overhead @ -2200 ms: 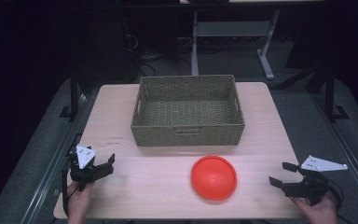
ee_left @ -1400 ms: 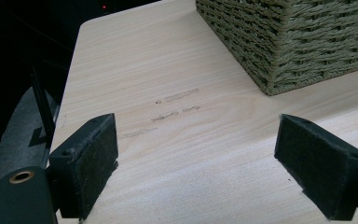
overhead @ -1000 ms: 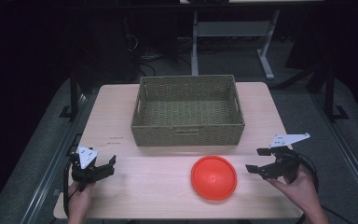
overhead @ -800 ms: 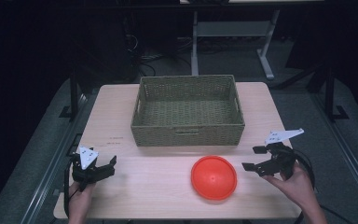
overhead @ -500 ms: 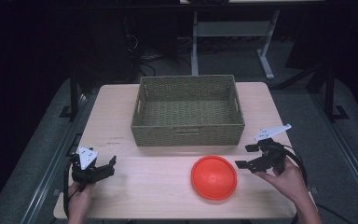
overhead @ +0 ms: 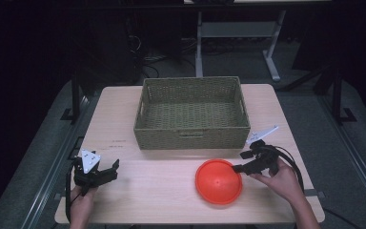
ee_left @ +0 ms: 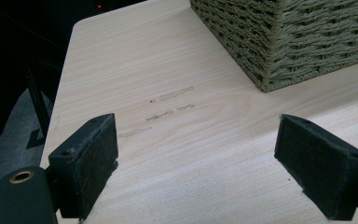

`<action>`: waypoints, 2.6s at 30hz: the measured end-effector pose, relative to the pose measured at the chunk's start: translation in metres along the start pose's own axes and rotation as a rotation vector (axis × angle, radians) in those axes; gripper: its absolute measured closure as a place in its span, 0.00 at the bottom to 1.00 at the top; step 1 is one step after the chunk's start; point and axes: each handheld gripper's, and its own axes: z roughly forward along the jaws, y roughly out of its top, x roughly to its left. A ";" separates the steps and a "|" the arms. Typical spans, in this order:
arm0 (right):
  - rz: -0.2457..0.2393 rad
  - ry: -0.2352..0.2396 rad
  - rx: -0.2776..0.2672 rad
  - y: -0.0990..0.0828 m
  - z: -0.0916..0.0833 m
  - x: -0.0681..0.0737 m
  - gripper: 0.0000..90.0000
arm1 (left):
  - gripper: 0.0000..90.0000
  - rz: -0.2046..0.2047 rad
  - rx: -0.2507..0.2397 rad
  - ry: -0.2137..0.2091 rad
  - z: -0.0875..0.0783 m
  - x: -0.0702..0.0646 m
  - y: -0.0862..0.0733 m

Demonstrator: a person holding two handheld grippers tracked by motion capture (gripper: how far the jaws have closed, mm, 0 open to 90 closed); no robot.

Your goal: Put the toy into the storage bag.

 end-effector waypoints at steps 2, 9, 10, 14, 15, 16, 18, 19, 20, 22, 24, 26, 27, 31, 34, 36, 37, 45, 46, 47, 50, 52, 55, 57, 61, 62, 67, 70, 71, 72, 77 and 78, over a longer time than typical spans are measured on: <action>0.000 -0.001 0.026 0.000 0.006 -0.002 0.34 | 0.14 0.004 0.002 0.000 0.000 -0.001 0.000; 0.003 0.016 0.063 -0.001 0.018 -0.003 0.40 | 0.14 0.005 0.002 -0.003 0.000 -0.001 0.000; 0.008 0.017 0.067 -0.001 0.020 -0.003 0.40 | 0.14 0.006 0.004 -0.003 0.001 -0.001 0.000; 0.007 0.027 0.076 -0.001 0.024 -0.003 0.42 | 0.14 0.006 0.003 -0.002 0.000 -0.001 0.000; 0.003 0.027 0.087 -0.001 0.026 -0.003 0.45 | 0.14 0.008 0.001 -0.003 0.000 -0.001 0.000; 0.004 0.028 0.091 -0.001 0.027 -0.003 0.46 | 0.14 0.009 0.001 -0.003 0.000 -0.001 0.000; 0.007 0.034 0.098 -0.001 0.028 -0.003 0.47 | 0.14 0.003 0.002 -0.004 0.000 -0.001 0.000; 0.007 0.034 0.098 -0.001 0.028 -0.003 0.47 | 0.14 0.003 0.002 -0.004 0.000 -0.001 0.000; 0.009 0.035 0.097 -0.002 0.029 -0.004 0.51 | 0.14 -0.006 0.003 -0.006 0.000 -0.001 0.001; 0.014 0.039 0.103 -0.002 0.031 -0.004 0.53 | 0.14 -0.012 -0.009 -0.008 -0.001 -0.002 0.002; 0.019 0.041 0.112 -0.002 0.032 -0.004 0.55 | 0.14 -0.003 -0.014 -0.012 -0.002 -0.003 0.002; 0.023 0.047 0.112 -0.003 0.034 -0.005 0.59 | 0.14 0.000 -0.013 -0.011 -0.002 -0.004 0.002; 0.021 0.045 0.121 -0.003 0.035 -0.004 0.61 | 0.14 0.000 -0.013 -0.011 -0.002 -0.004 0.002; 0.013 0.058 0.129 -0.003 0.038 -0.005 0.67 | 0.14 0.003 -0.006 -0.009 -0.001 -0.003 0.002; 0.027 0.064 0.118 -0.002 0.037 -0.006 0.73 | 0.14 -0.005 -0.015 -0.008 -0.002 -0.003 0.002; 0.045 0.075 0.108 -0.002 0.034 -0.007 0.78 | 0.14 0.000 -0.013 -0.006 -0.002 -0.002 0.002; 0.045 0.075 0.108 -0.002 0.034 -0.007 0.78 | 0.14 0.000 -0.013 -0.006 -0.002 -0.002 0.002; 0.069 0.081 0.058 0.000 0.021 -0.002 0.87 | 0.14 0.003 -0.019 -0.001 -0.004 -0.001 0.002; 0.068 0.087 0.050 0.001 0.020 -0.002 0.88 | 0.14 -0.006 -0.021 0.005 -0.004 0.001 0.001; 0.074 0.096 0.040 0.001 0.017 -0.001 0.89 | 0.14 -0.012 -0.017 0.008 -0.004 0.002 0.001; 0.072 0.088 0.032 0.005 0.012 0.004 0.90 | 0.14 -0.020 -0.014 0.009 -0.004 0.004 0.000; 0.064 0.073 0.035 0.008 0.009 0.008 0.91 | 0.14 -0.017 -0.015 0.011 -0.005 0.004 0.000; 0.051 0.061 0.032 0.013 0.005 0.015 0.91 | 0.14 -0.016 -0.019 0.007 -0.006 0.002 0.000; 0.036 0.052 0.027 0.015 0.002 0.019 0.91 | 0.14 -0.008 -0.017 0.004 -0.005 0.001 0.000; 0.014 0.046 0.013 0.020 -0.005 0.028 0.91 | 0.14 -0.013 -0.015 -0.002 -0.005 0.001 0.000; 0.007 0.042 0.009 0.021 -0.008 0.030 0.91 | 0.14 -0.012 -0.017 -0.002 -0.005 0.001 0.000; -0.023 0.031 -0.011 0.028 -0.017 0.041 0.91 | 0.14 -0.012 -0.014 -0.001 -0.005 0.001 0.000; -0.033 0.025 -0.013 0.031 -0.021 0.044 0.91 | 0.14 -0.015 -0.010 -0.003 -0.004 0.001 -0.001; -0.040 0.018 -0.015 0.033 -0.024 0.046 0.91 | 0.14 -0.011 -0.009 -0.006 -0.004 0.001 0.000; -0.045 0.011 -0.022 0.035 -0.027 0.047 0.91 | 0.14 -0.011 -0.011 -0.008 -0.004 0.001 0.000; -0.049 -0.002 -0.051 0.042 -0.037 0.049 0.91 | 0.14 -0.005 -0.012 -0.005 -0.005 0.000 0.000; -0.048 0.000 -0.052 0.043 -0.039 0.048 0.91 | 0.14 -0.008 -0.013 -0.004 -0.004 0.000 -0.001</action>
